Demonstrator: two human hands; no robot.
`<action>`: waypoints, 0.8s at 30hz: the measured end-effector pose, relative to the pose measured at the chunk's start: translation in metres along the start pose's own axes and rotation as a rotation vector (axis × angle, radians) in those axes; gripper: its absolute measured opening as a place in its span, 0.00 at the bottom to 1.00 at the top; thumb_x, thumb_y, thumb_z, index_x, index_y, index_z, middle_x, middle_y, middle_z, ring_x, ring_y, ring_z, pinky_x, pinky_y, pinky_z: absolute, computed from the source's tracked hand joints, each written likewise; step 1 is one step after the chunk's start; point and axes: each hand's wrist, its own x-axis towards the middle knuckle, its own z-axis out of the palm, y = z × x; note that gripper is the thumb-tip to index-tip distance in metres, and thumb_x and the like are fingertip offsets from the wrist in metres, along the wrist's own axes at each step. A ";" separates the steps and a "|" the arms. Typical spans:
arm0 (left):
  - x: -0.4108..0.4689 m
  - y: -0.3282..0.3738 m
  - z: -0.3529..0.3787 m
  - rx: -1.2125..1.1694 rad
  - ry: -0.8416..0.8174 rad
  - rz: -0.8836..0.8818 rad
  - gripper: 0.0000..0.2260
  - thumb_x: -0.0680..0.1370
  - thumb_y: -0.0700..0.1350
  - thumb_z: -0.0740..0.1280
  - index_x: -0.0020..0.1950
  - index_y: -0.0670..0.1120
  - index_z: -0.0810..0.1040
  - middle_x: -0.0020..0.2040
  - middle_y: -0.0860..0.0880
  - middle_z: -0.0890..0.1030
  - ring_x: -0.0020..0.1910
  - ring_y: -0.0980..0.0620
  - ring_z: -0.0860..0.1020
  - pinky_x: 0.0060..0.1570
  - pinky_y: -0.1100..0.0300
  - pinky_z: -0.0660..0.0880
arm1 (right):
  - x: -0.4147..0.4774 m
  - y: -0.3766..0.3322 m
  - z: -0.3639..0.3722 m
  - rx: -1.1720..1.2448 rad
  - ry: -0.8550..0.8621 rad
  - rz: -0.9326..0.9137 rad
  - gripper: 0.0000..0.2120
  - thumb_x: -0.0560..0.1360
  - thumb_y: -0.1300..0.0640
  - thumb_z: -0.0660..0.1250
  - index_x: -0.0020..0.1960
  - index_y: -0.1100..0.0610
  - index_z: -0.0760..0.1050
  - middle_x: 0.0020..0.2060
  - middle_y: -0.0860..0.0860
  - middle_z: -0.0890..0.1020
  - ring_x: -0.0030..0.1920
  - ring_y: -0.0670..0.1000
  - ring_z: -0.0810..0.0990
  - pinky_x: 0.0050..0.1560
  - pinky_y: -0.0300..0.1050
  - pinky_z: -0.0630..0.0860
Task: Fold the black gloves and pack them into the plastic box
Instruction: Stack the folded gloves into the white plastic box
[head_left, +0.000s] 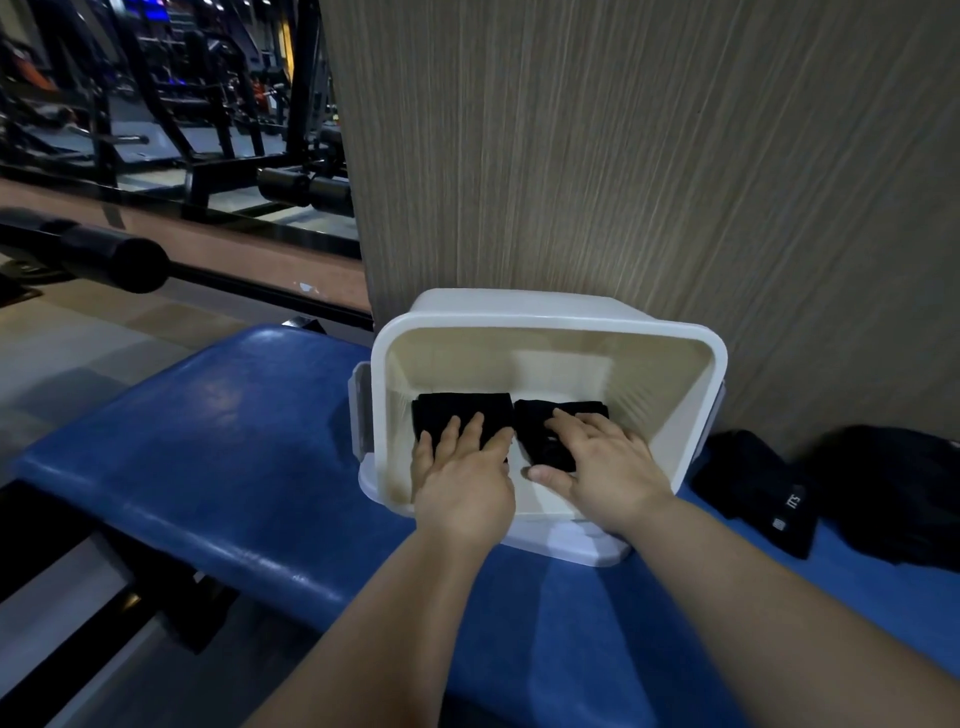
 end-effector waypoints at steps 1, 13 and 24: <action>0.001 0.000 0.001 0.000 0.000 0.000 0.22 0.83 0.49 0.51 0.77 0.60 0.55 0.80 0.54 0.49 0.78 0.52 0.44 0.75 0.49 0.38 | 0.001 -0.001 0.000 0.002 -0.009 0.003 0.35 0.75 0.30 0.53 0.77 0.47 0.55 0.77 0.43 0.56 0.76 0.48 0.51 0.72 0.52 0.54; -0.001 0.002 -0.005 -0.098 0.032 -0.005 0.21 0.83 0.50 0.52 0.76 0.60 0.57 0.79 0.55 0.54 0.78 0.53 0.47 0.75 0.50 0.39 | -0.006 -0.006 -0.001 0.055 0.043 0.040 0.36 0.75 0.31 0.54 0.77 0.47 0.53 0.78 0.44 0.53 0.77 0.47 0.46 0.72 0.54 0.50; -0.021 0.023 -0.014 -0.184 0.219 0.114 0.14 0.80 0.51 0.61 0.65 0.52 0.76 0.63 0.52 0.76 0.66 0.48 0.68 0.66 0.53 0.63 | -0.073 0.011 0.000 0.166 0.322 -0.093 0.24 0.77 0.44 0.62 0.70 0.53 0.69 0.67 0.49 0.71 0.71 0.51 0.62 0.71 0.53 0.62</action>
